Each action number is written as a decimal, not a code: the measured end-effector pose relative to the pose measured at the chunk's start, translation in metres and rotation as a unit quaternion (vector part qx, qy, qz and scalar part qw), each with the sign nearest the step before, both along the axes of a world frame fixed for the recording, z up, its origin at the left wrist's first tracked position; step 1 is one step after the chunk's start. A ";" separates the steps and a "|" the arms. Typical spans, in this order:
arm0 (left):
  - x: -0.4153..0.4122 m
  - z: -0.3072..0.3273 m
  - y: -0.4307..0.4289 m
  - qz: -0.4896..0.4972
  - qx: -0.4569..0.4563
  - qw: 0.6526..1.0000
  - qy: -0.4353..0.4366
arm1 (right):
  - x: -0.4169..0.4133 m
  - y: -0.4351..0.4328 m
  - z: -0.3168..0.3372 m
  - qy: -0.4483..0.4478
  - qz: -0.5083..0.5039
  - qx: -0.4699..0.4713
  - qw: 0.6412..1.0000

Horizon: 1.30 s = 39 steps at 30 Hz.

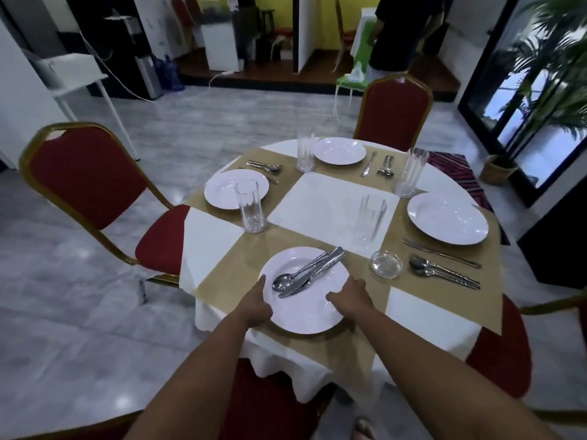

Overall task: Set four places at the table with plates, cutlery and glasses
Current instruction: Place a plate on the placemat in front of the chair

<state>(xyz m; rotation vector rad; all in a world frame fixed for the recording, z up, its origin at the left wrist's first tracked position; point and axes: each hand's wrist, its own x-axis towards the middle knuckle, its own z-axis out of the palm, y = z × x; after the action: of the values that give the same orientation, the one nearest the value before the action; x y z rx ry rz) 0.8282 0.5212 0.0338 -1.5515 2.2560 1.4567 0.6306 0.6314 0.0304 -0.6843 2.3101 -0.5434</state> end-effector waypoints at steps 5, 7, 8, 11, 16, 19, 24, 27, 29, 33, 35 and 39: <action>-0.011 -0.014 -0.008 -0.015 -0.005 1.000 -0.024 | 0.010 0.009 -0.011 0.035 -0.037 0.005 0.999; -0.017 -0.018 -0.010 -0.021 -0.014 0.999 -0.024 | 0.016 0.014 -0.016 0.053 -0.052 0.010 0.997; -0.020 -0.021 -0.013 -0.025 -0.020 0.999 -0.021 | 0.019 0.016 -0.018 0.061 -0.059 0.014 0.996; -0.029 -0.023 -0.020 -0.054 -0.043 0.997 -0.029 | 0.023 0.023 -0.026 0.062 -0.076 0.019 0.995; -0.038 -0.027 -0.027 -0.030 -0.031 0.999 -0.016 | 0.020 0.032 -0.028 0.101 -0.090 0.029 0.990; -0.040 -0.033 -0.021 0.005 -0.046 0.999 -0.002 | 0.011 0.033 -0.030 0.118 -0.084 0.014 0.989; -0.043 -0.038 -0.002 0.119 -0.036 0.992 0.025 | 0.003 0.026 -0.034 0.091 -0.075 -0.025 0.993; -0.048 -0.033 -0.003 0.118 -0.037 0.992 0.025 | 0.005 0.030 -0.036 0.075 -0.088 -0.043 0.992; -0.053 -0.031 -0.007 0.104 -0.044 0.993 0.027 | 0.005 0.034 -0.037 0.061 -0.101 -0.047 0.992; -0.069 -0.026 -0.011 0.089 -0.046 0.994 0.035 | 0.002 0.041 -0.042 0.013 -0.156 -0.087 0.984; -0.078 -0.022 -0.009 0.095 -0.049 0.994 0.037 | -0.001 0.045 -0.045 -0.004 -0.184 -0.114 0.976; -0.088 -0.025 -0.002 0.121 -0.056 0.990 0.052 | -0.003 0.050 -0.047 -0.019 -0.206 -0.139 0.968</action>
<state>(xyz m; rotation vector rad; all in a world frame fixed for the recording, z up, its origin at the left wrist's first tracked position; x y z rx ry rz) 0.7407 0.5189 0.0092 -1.8845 2.3108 1.5219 0.6272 0.6815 -0.0164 -0.3063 2.3711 -1.0775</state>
